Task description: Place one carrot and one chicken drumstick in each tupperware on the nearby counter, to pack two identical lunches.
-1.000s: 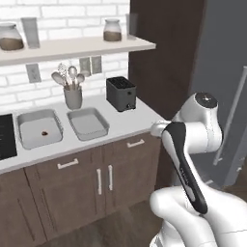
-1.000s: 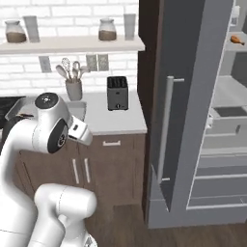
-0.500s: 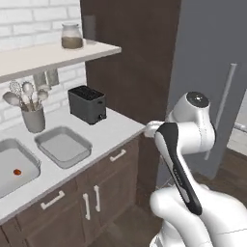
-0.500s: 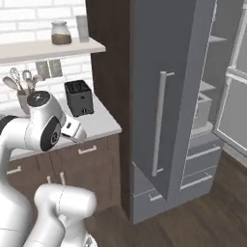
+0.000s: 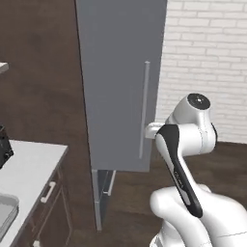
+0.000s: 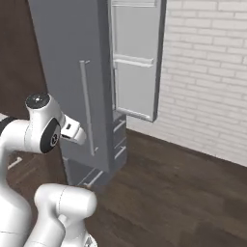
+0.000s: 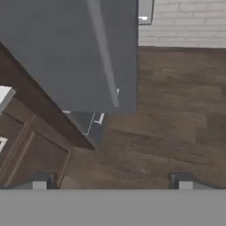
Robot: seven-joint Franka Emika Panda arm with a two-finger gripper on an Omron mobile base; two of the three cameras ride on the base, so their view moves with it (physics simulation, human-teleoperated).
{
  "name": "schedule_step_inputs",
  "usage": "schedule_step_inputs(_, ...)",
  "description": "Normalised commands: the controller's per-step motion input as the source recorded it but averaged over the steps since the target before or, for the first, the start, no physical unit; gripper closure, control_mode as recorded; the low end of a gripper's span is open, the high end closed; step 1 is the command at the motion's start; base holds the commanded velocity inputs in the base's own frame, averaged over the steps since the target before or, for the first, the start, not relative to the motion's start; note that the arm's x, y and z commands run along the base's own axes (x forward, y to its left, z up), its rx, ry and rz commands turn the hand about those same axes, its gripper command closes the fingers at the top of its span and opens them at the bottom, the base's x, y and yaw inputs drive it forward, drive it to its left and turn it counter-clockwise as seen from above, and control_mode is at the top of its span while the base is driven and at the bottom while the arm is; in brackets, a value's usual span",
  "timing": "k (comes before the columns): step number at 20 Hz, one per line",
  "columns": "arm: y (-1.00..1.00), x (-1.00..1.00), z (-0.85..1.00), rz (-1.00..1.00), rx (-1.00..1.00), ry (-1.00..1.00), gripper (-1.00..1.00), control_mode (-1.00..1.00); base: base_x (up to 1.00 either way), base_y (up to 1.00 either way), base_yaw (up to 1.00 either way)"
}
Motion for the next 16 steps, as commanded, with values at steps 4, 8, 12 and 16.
schedule_step_inputs(4, 0.0, 0.0, 0.0, 0.0, 0.0, 0.0, -1.0, 1.0, -0.3, -0.42, -0.81)
schedule_step_inputs(8, 0.0, 0.0, 0.0, 0.0, 0.0, 0.0, -1.0, 1.0, -0.2, -0.91, -0.68)
schedule_step_inputs(12, 0.0, 0.0, 0.0, 0.0, 0.0, 0.0, -1.0, 1.0, 0.64, -0.68, -0.33)
schedule_step_inputs(16, 0.0, 0.0, 0.0, 0.0, 0.0, 0.0, -1.0, 1.0, 1.0, 0.01, 0.0)
